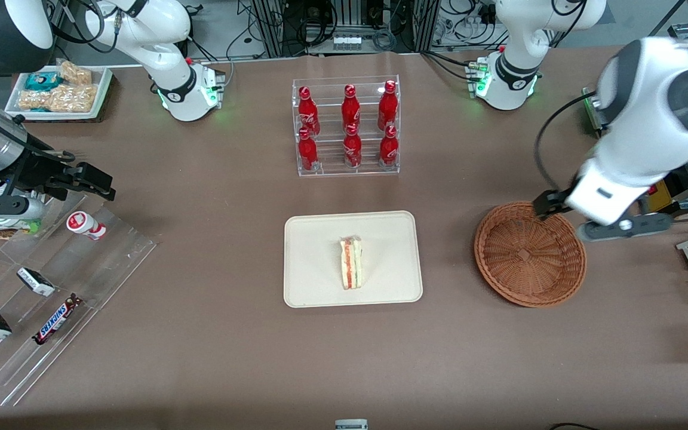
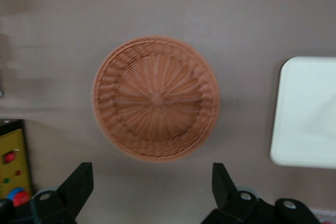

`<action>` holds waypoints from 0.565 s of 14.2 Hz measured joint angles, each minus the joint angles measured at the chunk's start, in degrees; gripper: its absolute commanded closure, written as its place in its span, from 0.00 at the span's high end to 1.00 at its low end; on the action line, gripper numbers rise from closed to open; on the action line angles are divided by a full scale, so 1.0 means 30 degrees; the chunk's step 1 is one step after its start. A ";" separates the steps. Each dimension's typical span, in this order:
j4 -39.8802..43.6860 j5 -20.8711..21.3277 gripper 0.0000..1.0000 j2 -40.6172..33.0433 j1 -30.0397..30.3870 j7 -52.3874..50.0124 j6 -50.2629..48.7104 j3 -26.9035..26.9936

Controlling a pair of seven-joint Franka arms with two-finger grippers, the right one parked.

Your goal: Place sandwich from basket to tray

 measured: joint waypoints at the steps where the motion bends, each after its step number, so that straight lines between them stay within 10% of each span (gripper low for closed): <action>1: -0.0018 -0.0005 1.00 -0.0267 0.0432 0.1237 -0.0355 0.0006; 8: 0.0328 -0.0993 1.00 -0.2667 0.0918 0.6236 -0.1903 0.0939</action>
